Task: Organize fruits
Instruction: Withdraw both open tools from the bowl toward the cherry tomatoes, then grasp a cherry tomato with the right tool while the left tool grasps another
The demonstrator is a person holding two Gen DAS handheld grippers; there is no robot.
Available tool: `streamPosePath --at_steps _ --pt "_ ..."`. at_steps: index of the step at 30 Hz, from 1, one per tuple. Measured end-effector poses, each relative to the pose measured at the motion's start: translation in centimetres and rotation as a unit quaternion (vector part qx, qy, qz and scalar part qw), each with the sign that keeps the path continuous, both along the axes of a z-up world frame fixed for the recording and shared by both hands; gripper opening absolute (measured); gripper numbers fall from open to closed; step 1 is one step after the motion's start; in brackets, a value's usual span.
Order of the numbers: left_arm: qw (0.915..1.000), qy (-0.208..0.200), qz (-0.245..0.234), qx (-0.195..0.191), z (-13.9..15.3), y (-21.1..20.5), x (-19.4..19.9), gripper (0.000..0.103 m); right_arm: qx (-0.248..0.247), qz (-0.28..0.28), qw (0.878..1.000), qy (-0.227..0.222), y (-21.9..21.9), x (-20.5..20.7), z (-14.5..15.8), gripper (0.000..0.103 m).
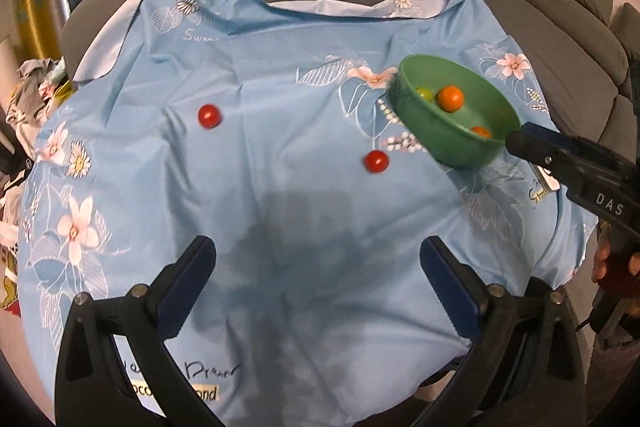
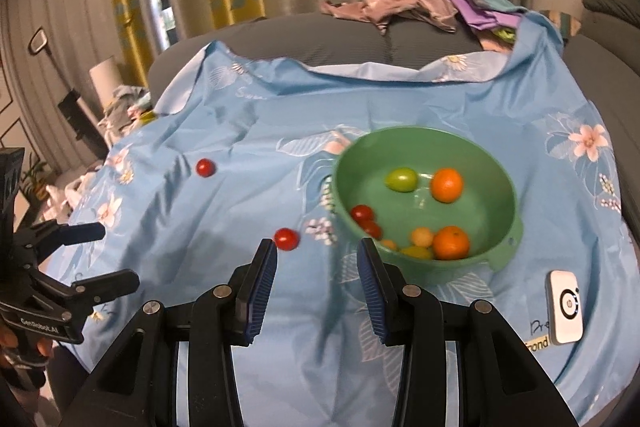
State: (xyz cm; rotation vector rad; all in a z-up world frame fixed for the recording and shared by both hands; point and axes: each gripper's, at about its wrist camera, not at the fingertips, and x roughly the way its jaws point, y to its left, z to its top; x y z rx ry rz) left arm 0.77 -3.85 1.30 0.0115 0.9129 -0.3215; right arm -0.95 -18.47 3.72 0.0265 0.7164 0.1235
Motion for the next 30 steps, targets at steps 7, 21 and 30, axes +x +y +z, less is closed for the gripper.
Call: streamPosePath --at_steps 7,21,30 --pt "0.9997 0.014 0.016 -0.01 -1.0 1.7 -0.3 0.102 -0.014 0.026 0.999 0.014 2.5 0.4 -0.6 0.042" --pt "0.9988 0.027 0.025 -0.034 -2.5 3.7 0.2 0.102 -0.002 0.072 0.995 0.072 4.7 2.9 -4.2 0.042" --pt "0.9977 0.04 0.027 -0.047 -3.7 4.6 1.4 0.102 -0.003 0.081 0.992 0.1 5.4 6.6 -7.1 0.042"
